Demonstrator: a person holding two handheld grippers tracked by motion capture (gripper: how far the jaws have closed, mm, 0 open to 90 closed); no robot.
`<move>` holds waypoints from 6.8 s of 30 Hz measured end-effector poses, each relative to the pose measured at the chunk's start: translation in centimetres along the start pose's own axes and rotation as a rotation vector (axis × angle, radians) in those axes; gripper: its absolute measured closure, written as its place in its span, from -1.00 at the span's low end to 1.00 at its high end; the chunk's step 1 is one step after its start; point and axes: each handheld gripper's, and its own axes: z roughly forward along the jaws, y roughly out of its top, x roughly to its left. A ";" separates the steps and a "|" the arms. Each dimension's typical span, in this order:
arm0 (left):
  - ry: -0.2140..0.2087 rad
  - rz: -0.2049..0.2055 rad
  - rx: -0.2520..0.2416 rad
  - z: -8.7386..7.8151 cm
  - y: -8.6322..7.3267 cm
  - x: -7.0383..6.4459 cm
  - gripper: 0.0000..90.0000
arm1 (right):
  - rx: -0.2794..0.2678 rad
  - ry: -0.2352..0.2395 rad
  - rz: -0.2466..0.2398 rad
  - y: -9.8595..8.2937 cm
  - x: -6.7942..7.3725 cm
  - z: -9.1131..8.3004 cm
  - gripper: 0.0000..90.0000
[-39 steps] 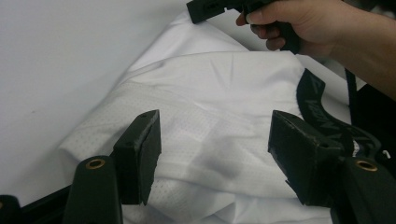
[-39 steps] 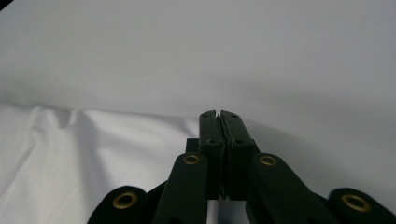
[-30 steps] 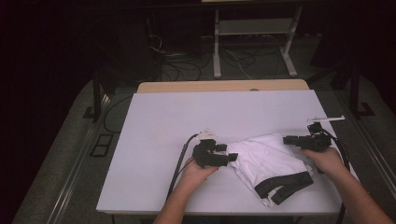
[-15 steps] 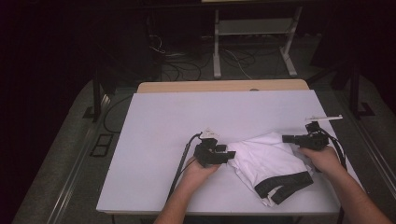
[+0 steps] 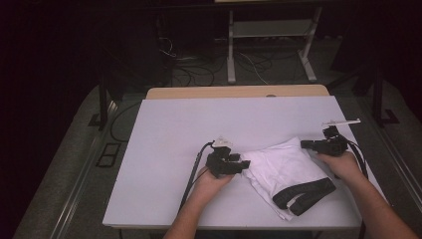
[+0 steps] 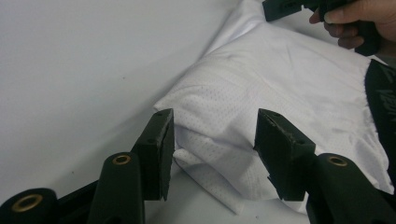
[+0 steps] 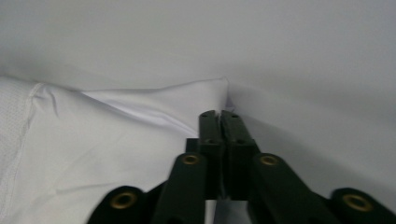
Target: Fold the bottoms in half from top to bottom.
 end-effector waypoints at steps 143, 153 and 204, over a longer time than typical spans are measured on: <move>0.259 -0.031 0.059 -0.5 6.4 11.5 0.81 | -0.030 0.167 -0.126 -4.6 13.0 3.0 0.71; 0.247 -0.071 0.030 -1.4 6.1 12.0 0.45 | -0.027 0.147 -0.130 -4.8 12.7 3.2 0.70; 0.078 0.145 -0.036 -5.5 4.7 3.8 -1.00 | -0.107 -0.038 -0.141 -4.4 11.7 1.1 -1.00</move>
